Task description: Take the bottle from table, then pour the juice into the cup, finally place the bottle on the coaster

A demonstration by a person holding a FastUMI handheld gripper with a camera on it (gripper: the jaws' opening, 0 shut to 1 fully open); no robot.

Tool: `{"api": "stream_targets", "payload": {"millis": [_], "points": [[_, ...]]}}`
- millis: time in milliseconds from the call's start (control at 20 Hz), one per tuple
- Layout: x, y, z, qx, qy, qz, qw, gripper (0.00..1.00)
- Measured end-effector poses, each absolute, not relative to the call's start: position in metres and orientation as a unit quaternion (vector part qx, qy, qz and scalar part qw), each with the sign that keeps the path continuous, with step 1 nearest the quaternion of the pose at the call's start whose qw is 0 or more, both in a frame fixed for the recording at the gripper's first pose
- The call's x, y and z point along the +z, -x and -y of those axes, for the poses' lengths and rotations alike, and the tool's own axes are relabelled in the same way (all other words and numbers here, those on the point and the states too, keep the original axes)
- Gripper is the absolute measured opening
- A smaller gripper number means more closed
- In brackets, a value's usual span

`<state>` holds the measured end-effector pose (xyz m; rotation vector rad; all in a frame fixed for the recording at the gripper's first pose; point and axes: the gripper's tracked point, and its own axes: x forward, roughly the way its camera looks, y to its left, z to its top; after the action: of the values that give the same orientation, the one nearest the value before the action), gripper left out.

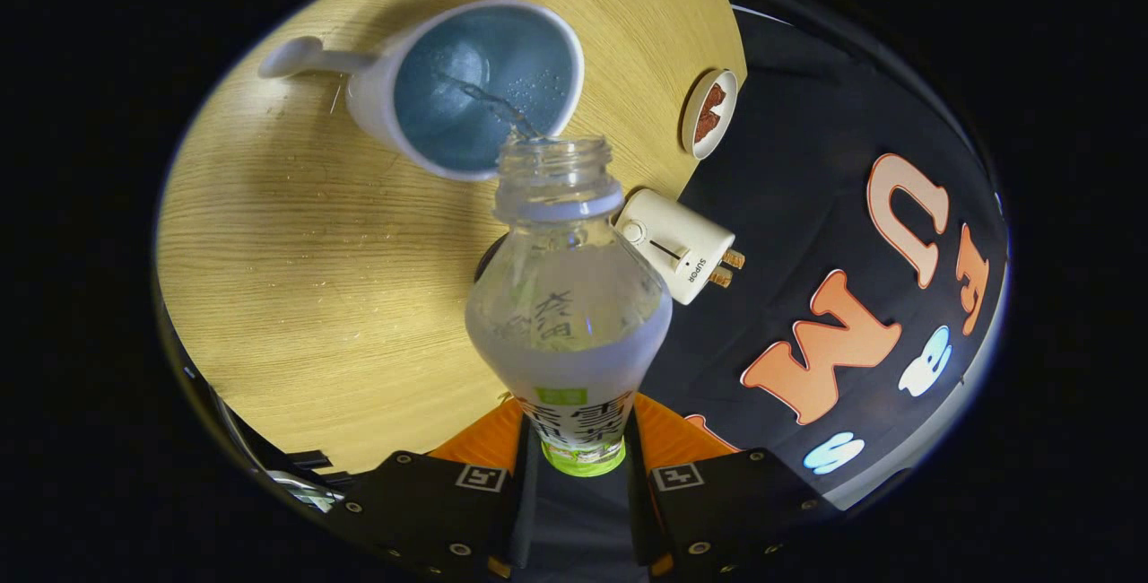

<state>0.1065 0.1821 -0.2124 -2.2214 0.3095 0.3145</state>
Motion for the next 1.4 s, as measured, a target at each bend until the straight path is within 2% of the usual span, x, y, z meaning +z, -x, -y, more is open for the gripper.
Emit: {"api": "stream_targets", "payload": {"millis": [1050, 1400], "points": [[-0.207, -0.105, -0.188, 0.132, 0.911, -0.118, 0.373, 0.44], [-0.194, -0.111, -0.184, 0.119, 0.912, -0.124, 0.373, 0.44]]}}
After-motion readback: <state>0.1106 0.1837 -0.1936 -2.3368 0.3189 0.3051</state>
